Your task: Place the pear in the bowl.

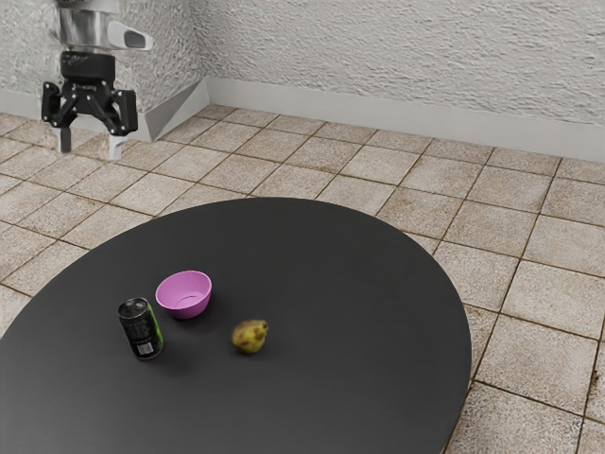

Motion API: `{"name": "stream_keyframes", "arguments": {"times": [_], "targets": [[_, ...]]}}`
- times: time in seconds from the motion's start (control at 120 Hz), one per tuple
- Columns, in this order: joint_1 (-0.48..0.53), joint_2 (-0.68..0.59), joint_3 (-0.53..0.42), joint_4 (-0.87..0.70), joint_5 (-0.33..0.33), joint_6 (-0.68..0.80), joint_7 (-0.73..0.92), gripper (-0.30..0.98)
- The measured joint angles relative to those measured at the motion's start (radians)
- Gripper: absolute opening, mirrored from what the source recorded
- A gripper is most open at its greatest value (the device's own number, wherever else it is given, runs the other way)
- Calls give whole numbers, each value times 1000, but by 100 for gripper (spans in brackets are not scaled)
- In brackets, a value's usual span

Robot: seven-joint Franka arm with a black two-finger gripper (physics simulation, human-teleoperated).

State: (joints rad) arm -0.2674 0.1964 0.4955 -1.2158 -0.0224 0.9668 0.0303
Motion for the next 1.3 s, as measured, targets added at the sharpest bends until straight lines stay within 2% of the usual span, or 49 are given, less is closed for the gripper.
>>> {"name": "stream_keyframes", "arguments": {"times": [0.15, 0.3, 0.4, 0.483, 0.6, 0.742, 0.883, 1.167, 1.3], "targets": [[-6, 4, -32, -15, 0, 200, 0, 69], [-4, 8, -48, -18, -1, 294, 11, 69], [-4, 38, -93, -56, 3, 349, 54, 69], [-7, 69, -139, -132, 4, 446, 137, 69], [-12, 104, -156, -307, -18, 642, 287, 69], [-16, 158, -171, -439, -78, 852, 446, 69], [-27, 190, -201, -477, -145, 1002, 589, 69], [-48, 198, -253, -523, -133, 1144, 962, 69], [-80, 205, -263, -572, -171, 1212, 1092, 69]]}}
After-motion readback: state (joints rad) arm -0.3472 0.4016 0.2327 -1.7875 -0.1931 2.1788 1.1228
